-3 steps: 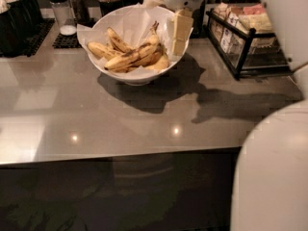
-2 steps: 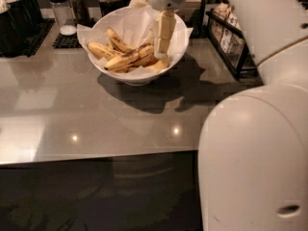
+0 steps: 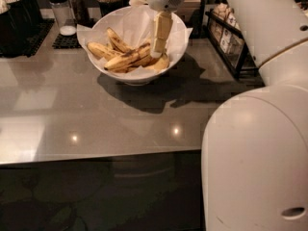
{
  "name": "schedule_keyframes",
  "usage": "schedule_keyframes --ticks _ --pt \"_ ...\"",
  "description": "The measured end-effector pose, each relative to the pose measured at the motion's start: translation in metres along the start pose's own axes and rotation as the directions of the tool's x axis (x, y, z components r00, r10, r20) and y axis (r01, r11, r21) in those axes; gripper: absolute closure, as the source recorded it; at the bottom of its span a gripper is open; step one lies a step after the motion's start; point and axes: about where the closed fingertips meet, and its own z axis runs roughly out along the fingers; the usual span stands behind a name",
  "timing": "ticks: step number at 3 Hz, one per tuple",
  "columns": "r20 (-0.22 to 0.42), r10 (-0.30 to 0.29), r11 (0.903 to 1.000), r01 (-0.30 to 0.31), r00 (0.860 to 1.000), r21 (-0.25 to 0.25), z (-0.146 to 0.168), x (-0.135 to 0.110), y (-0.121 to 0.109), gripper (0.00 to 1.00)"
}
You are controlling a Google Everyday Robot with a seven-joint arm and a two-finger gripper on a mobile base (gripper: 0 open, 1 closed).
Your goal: Pick banana from white bowl
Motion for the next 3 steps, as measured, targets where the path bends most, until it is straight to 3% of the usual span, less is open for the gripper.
schedule_keyframes --ticks 1,2,3 --pt "0.027 -0.004 0.9995 0.005 1.000 -0.031 0.026 0.002 -0.006 0.00" --pt "0.051 -0.010 0.9950 0.015 0.999 -0.099 0.060 0.005 -0.006 0.00" --pt "0.055 -0.008 0.9968 0.012 0.998 -0.079 0.064 0.004 -0.013 0.19"
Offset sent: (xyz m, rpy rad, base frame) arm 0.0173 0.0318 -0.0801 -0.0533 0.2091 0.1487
